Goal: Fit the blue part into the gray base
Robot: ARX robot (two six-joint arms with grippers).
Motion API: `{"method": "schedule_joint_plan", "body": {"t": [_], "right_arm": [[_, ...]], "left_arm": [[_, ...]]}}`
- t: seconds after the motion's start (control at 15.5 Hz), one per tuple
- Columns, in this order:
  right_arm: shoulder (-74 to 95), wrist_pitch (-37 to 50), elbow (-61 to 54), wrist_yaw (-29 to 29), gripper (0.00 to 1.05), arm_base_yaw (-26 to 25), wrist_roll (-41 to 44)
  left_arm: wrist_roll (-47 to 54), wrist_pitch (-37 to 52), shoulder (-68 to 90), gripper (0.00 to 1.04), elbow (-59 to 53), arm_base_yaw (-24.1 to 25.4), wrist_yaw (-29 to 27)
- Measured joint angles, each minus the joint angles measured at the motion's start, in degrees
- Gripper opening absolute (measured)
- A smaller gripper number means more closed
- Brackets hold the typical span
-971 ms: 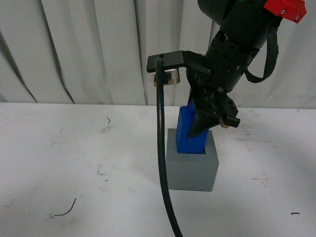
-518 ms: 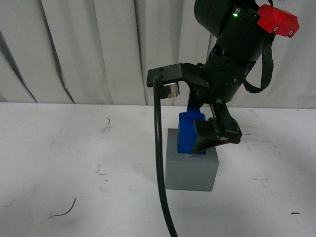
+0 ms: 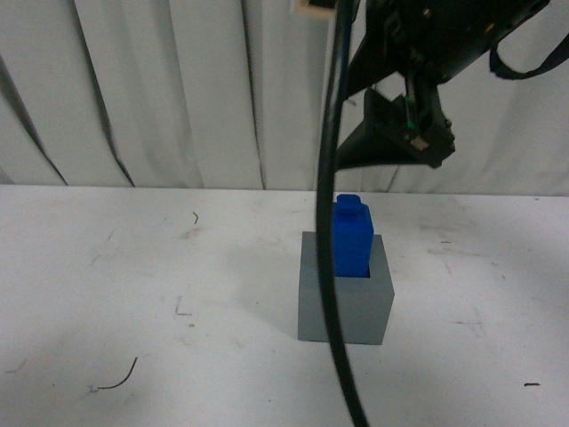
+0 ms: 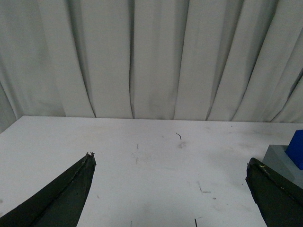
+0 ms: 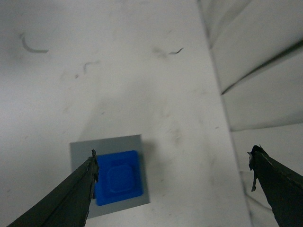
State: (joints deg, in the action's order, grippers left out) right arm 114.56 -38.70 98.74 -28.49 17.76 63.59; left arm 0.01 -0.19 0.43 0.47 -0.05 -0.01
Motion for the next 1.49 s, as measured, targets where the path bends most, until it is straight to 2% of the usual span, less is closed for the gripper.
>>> {"method": "schedule_joint_plan", "body": {"t": [0.06,0.26,0.39,0.52,0.58,0.65,0.71,0.84,0.97,1.1,1.16,1.49], "right_arm": [[-3.87,7.67,-4.61,-3.28,0.98,-2.05,-3.04],[-15.96,35.98,-20.81,-7.13,0.98,-8.33,-17.57],[-24.90,55.49,-33.51,-6.69,0.98,-13.11,-30.05],[-32.57,70.47,-45.44,-5.29,0.98,-17.20,-41.07],[-36.26,73.88,-50.27,-4.50,0.98,-17.81,-45.13],[-40.63,72.87,-54.47,-1.79,0.96,-17.42,-47.65],[-47.43,66.69,-59.39,11.50,0.84,-16.50,-53.24],[-60.98,63.84,-71.63,27.32,0.60,-18.08,-60.15],[-75.17,57.75,-81.85,28.46,0.36,-17.99,-62.07],[-83.76,57.90,-86.86,28.50,0.10,-17.77,-62.60],[-85.07,58.05,-87.56,28.50,0.01,-17.77,-62.49],[-92.08,56.11,-93.18,28.52,0.02,-17.77,-62.77]], "left_arm": [[-0.02,0.02,0.00,0.98,0.00,0.00,0.00],[-0.02,0.00,0.00,0.98,0.00,0.00,0.00],[-0.02,0.02,0.00,0.98,0.00,0.00,0.00],[-0.02,0.02,0.00,0.98,0.00,0.00,0.00],[-0.02,0.02,0.00,0.98,0.00,0.00,0.02],[0.00,0.02,0.00,0.98,0.00,0.00,0.00],[-0.02,0.00,0.00,0.98,0.00,0.00,0.02],[-0.02,0.02,0.00,0.98,0.00,0.00,-0.04],[0.00,0.02,0.00,0.98,0.00,0.00,0.02],[-0.02,0.02,0.00,0.98,0.00,0.00,-0.02],[0.00,0.02,0.00,0.98,0.00,0.00,0.00],[-0.02,0.02,0.00,0.98,0.00,0.00,0.00]]}}
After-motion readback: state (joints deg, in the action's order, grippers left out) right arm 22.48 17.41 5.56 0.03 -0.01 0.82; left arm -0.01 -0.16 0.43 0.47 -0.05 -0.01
